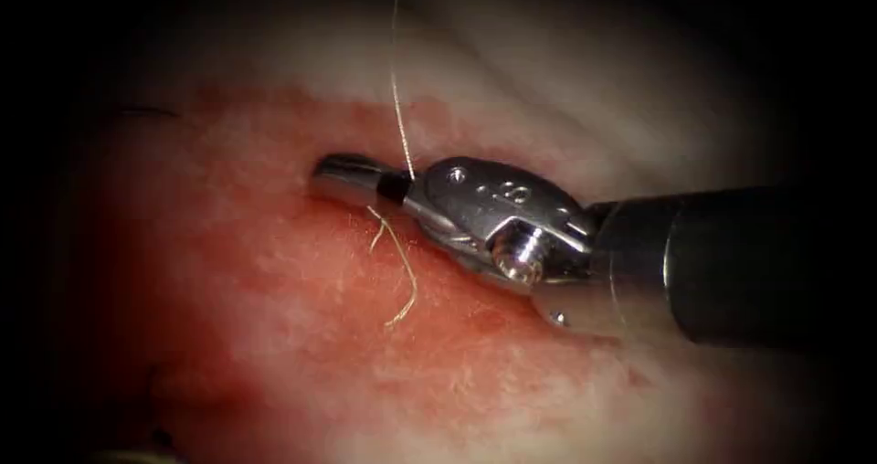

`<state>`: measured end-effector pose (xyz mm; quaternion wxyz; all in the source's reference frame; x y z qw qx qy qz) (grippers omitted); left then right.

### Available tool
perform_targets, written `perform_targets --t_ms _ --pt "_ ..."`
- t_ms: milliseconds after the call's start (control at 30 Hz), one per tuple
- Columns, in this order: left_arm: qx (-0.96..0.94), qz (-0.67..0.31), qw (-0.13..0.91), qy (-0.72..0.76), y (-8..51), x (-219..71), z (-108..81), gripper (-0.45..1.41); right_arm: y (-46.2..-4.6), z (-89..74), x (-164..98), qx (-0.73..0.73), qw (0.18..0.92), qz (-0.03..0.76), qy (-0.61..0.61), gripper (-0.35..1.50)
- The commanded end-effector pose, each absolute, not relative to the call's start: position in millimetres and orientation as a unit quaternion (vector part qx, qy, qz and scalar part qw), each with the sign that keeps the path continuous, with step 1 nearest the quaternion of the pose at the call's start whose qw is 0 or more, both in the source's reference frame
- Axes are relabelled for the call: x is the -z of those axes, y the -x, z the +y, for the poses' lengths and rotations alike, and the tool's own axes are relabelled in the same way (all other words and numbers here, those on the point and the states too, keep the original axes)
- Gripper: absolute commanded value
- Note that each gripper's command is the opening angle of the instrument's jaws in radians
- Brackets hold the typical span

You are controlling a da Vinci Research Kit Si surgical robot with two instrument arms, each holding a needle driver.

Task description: Wound Closure

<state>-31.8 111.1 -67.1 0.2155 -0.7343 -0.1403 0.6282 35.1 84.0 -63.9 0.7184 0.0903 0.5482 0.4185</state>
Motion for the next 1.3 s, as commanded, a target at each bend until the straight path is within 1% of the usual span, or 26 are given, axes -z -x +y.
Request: perform_targets --t_ms 33,133,233,300,333,367,500,633,767,933,1000,1033,1300 --pt "-0.633 -0.130 0.213 0.733 32.0 66.6 111.5 -0.35 -35.5 84.5 63.4 -0.428 0.719 0.541 -0.079 1.43" --pt "-0.641 -0.118 0.213 0.728 31.0 66.3 111.9 -0.35 -34.0 85.2 63.4 -0.429 0.719 0.541 -0.080 1.45" --pt "-0.655 -0.098 0.210 0.719 28.8 65.4 112.3 -0.35 -29.9 86.4 63.5 -0.437 0.725 0.530 -0.061 1.46" --pt "-0.663 -0.089 0.211 0.713 27.5 64.5 112.5 -0.35 -28.1 86.7 63.6 -0.441 0.724 0.527 -0.055 1.46" --pt "-0.675 -0.078 0.216 0.701 25.7 62.9 112.5 -0.35 -25.8 86.5 63.6 -0.445 0.724 0.524 -0.050 1.46" --pt "-0.680 -0.074 0.217 0.696 25.1 62.1 112.4 -0.35 -25.1 86.3 63.7 -0.446 0.725 0.523 -0.049 1.46" --pt "-0.699 -0.051 0.216 0.680 23.4 58.3 111.5 -0.35 -23.4 86.0 63.9 -0.442 0.727 0.523 -0.049 1.45" --pt "-0.718 -0.034 0.216 0.661 22.1 53.5 110.4 -0.35 -22.7 85.9 64.0 -0.439 0.729 0.523 -0.048 1.45" --pt "-0.725 -0.032 0.240 0.645 21.9 47.1 109.6 -0.35 -22.2 85.9 64.0 -0.439 0.730 0.522 -0.047 1.43" --pt "-0.724 -0.028 0.258 0.639 24.4 42.8 111.0 -0.35 -22.0 85.8 64.1 -0.439 0.730 0.522 -0.047 1.43" --pt "-0.724 -0.025 0.255 0.641 26.5 41.7 111.8 -0.35 -21.8 85.7 64.1 -0.439 0.730 0.522 -0.047 1.43" --pt "-0.726 -0.029 0.249 0.640 28.9 40.9 112.7 -0.35 -21.4 85.6 64.2 -0.438 0.730 0.522 -0.047 1.43" --pt "-0.749 -0.038 0.220 0.624 37.6 35.9 112.4 -0.35 -18.8 85.5 64.4 -0.448 0.732 0.512 -0.037 1.43"
